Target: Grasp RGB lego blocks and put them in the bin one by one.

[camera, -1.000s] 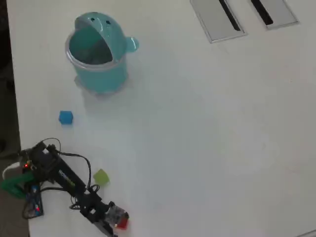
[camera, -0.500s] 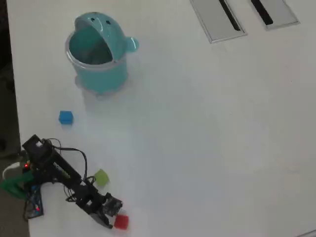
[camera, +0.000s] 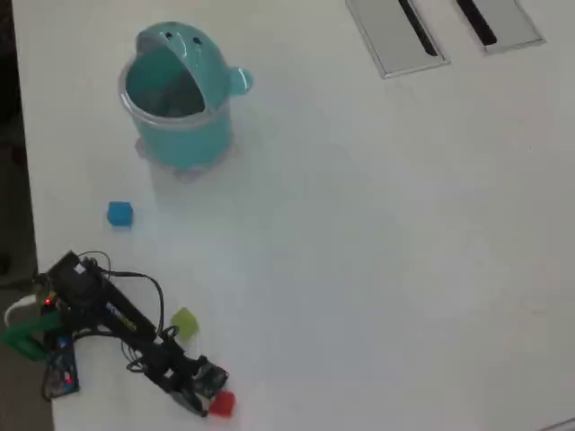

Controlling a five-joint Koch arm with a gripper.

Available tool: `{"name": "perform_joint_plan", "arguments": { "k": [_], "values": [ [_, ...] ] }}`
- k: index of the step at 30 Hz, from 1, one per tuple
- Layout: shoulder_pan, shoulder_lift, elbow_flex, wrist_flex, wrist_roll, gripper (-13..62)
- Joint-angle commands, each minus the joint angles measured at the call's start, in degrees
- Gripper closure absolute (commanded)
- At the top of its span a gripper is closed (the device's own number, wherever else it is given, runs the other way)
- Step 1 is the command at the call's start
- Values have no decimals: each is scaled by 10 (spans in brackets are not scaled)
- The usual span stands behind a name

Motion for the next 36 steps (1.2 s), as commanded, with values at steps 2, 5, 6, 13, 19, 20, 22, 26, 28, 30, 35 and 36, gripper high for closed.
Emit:
{"name": "perform_joint_plan", "arguments": {
  "k": [2, 5, 6, 13, 19, 20, 22, 26, 28, 30, 35, 36],
  "values": [
    [-6, -5, -50, -36, 9, 138],
    [-9, -28, -54, -63, 28, 142],
    [-10, -33, -55, -65, 34, 143],
    [-5, -73, -76, -110, 40, 152],
    [-2, -101, -105, -120, 60, 163],
    [0, -103, -105, -120, 59, 169],
    [3, -105, -105, -119, 59, 171],
    [4, -104, -105, -102, 61, 220],
    [4, -103, -105, -98, 79, 269],
    [1, -104, -104, -95, 94, 312],
    [-7, -101, -121, -96, 105, 354],
    [-11, -95, -127, -96, 116, 354]
  ]
}}
